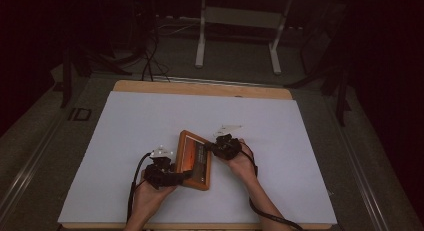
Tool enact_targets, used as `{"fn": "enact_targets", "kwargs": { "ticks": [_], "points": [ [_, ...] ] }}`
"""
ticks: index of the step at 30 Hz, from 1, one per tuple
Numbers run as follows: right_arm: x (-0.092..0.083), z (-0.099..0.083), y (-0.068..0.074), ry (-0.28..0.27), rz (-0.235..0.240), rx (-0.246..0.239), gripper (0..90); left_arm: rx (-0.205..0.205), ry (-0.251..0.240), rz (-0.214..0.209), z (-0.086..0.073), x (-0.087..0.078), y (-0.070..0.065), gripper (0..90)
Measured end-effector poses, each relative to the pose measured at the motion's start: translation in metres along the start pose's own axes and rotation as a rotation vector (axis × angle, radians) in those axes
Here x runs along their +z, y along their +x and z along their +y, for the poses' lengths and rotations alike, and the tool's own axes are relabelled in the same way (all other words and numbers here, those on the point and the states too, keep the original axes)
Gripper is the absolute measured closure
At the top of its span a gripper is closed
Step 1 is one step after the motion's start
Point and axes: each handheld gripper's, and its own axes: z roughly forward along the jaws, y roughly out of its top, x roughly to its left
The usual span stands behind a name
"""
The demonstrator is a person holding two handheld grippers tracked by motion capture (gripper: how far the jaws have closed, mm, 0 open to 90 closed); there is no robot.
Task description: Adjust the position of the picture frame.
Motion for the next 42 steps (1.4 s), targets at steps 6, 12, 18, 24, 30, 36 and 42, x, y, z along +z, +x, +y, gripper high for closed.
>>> {"fn": "enact_targets", "kwargs": {
  "ticks": [6, 12, 18, 24, 30, 36, 42],
  "points": [
    [-0.006, 0.000, -0.002, 0.002, -0.011, -0.020, 89.8, -0.020, -0.029, -0.037, 0.003, -0.001, 0.001, 53.9],
    [-0.026, -0.004, -0.010, -0.016, -0.030, -0.025, 86.7, 0.052, -0.024, -0.012, 0.014, 0.003, -0.017, 59.7],
    [-0.049, -0.009, -0.017, -0.034, -0.046, -0.036, 83.3, 0.114, -0.022, 0.011, 0.021, 0.006, -0.030, 62.7],
    [-0.067, -0.013, -0.020, -0.038, -0.037, -0.032, 73.7, 0.133, -0.021, 0.002, 0.024, 0.010, -0.035, 65.0],
    [-0.081, -0.014, -0.020, -0.047, -0.030, -0.041, 66.5, 0.174, 0.015, -0.011, 0.033, 0.014, -0.040, 66.4],
    [-0.093, -0.013, -0.023, -0.057, -0.025, -0.064, 61.9, 0.256, 0.061, -0.014, 0.044, 0.013, -0.041, 67.7],
    [-0.102, -0.009, -0.022, -0.069, -0.007, -0.105, 56.2, 0.366, 0.091, -0.018, 0.058, 0.004, -0.042, 68.6]
  ]
}}
